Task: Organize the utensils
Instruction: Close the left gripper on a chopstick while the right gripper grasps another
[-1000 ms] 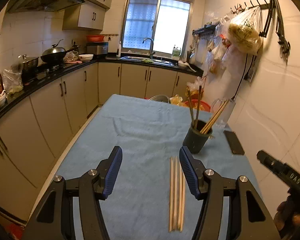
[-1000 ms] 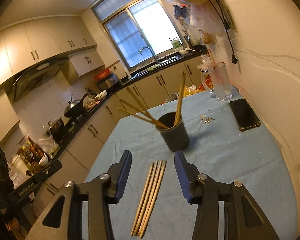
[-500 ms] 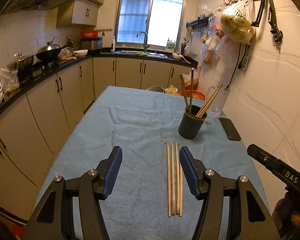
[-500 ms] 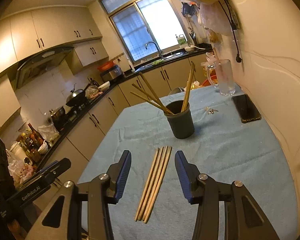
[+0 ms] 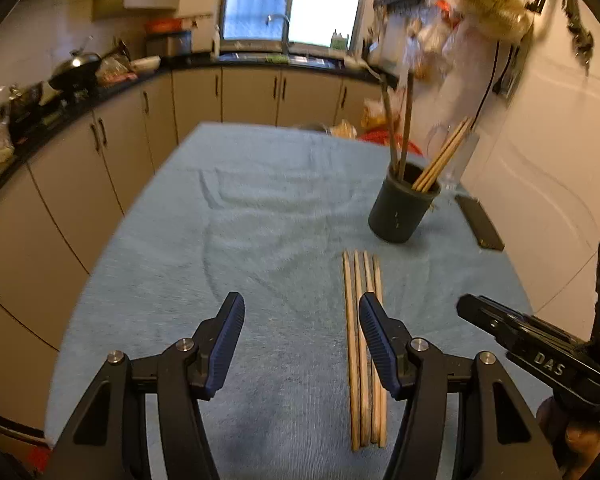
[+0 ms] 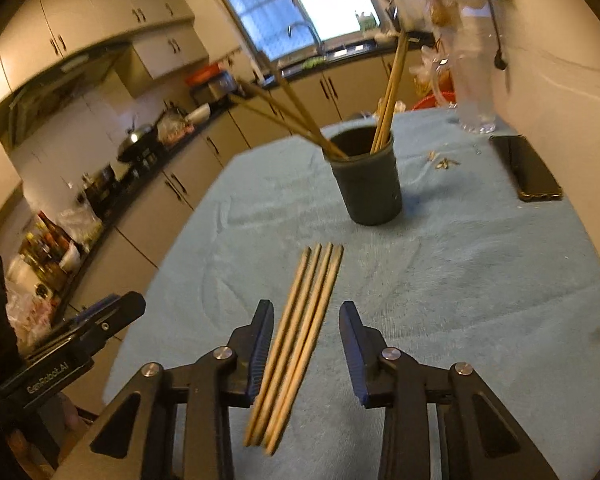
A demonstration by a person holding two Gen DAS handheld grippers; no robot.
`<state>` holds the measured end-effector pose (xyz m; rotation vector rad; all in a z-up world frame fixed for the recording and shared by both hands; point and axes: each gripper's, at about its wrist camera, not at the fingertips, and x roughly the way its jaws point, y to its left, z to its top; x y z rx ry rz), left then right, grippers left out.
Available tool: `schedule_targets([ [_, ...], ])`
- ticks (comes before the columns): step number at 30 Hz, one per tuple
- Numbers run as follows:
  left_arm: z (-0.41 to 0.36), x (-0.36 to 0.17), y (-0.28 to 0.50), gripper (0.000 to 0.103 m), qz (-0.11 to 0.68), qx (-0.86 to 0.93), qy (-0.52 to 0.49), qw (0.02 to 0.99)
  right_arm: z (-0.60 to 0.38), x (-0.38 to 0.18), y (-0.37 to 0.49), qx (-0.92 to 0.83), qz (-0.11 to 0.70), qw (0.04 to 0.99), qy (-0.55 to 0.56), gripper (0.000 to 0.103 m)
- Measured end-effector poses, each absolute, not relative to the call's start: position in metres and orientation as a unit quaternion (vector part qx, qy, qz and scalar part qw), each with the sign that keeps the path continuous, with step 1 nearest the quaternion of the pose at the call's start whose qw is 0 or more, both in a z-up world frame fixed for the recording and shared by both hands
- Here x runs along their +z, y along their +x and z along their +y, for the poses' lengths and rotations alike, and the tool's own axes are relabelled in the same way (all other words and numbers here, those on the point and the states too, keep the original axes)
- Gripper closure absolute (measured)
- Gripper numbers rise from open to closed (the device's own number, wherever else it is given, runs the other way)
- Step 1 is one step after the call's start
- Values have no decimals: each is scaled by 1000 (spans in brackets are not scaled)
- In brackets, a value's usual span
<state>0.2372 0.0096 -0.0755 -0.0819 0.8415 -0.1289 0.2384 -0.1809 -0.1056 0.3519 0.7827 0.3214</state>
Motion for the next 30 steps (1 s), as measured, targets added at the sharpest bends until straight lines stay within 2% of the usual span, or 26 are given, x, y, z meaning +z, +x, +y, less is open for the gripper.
schedule_targets([
  [13, -7, -132, 315, 42, 478, -95, -31, 873, -150, -163, 347, 146, 469, 859, 147, 82],
  [17, -3, -141, 325, 42, 487, -94, -40, 867, -142, -173, 371, 141, 483, 854, 130, 83],
  [30, -16, -153, 344, 42, 508, -123, -33, 852, -128, -175, 392, 114, 510, 849, 83, 92],
])
